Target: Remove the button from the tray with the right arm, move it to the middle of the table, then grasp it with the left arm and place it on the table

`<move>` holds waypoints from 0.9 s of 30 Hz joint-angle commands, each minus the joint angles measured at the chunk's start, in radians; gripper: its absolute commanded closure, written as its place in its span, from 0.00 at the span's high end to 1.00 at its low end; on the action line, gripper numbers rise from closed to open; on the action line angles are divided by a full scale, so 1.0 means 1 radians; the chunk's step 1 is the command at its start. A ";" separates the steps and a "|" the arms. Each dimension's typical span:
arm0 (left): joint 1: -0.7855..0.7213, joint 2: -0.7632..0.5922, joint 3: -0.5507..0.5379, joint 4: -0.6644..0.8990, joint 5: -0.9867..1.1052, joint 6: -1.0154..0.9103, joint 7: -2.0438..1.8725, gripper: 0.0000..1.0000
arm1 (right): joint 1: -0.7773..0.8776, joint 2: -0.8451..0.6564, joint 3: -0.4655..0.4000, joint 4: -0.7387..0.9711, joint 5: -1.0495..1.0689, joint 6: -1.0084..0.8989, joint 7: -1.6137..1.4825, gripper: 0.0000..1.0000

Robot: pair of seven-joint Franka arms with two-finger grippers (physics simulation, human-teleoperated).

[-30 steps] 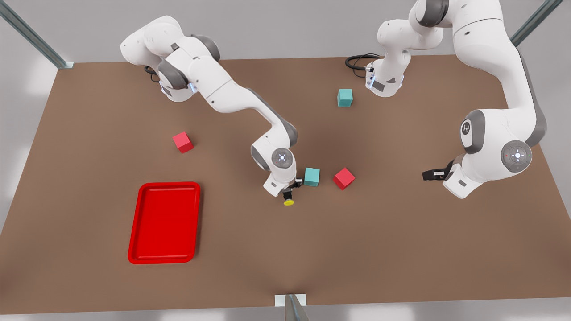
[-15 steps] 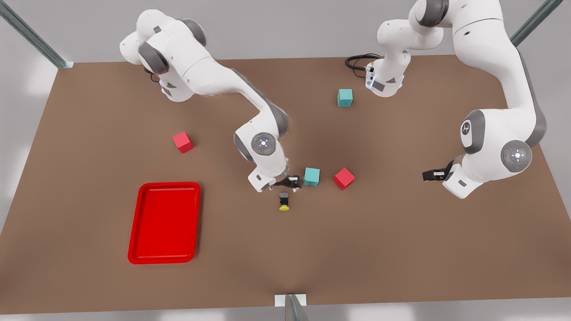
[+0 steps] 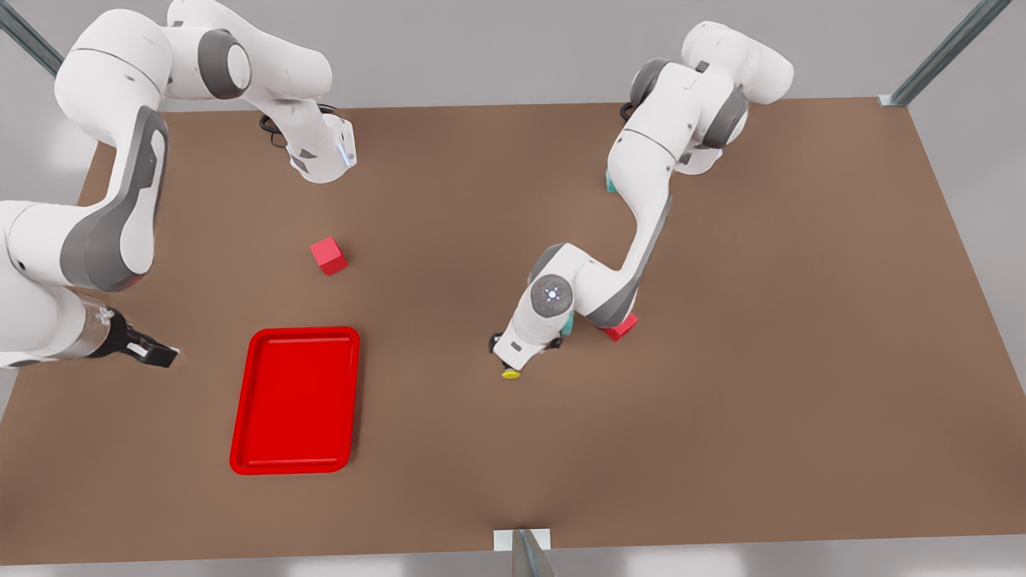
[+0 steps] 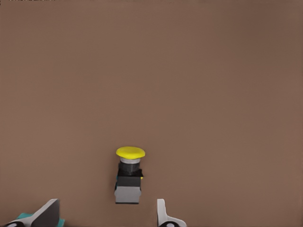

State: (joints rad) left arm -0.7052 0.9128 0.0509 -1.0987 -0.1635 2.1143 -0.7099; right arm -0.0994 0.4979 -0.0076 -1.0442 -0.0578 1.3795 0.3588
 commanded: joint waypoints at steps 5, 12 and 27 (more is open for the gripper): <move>-0.005 0.080 -0.020 0.003 0.029 0.125 -0.313 1.00 | -0.029 0.001 0.004 0.000 -0.005 -0.077 -0.506 1.00; 0.000 0.112 -0.032 -0.003 0.025 0.118 -0.094 1.00 | -0.020 0.001 0.006 0.000 -0.005 -0.060 -0.505 1.00; 0.007 0.186 -0.032 0.120 0.030 -0.062 0.191 1.00 | -0.016 -0.004 0.009 -0.007 0.013 -0.091 -0.503 1.00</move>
State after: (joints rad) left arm -0.6980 1.1007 0.0185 -0.9809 -0.1349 2.1026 -0.6855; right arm -0.1149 0.4948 0.0016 -1.0514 -0.0458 1.3007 -0.0324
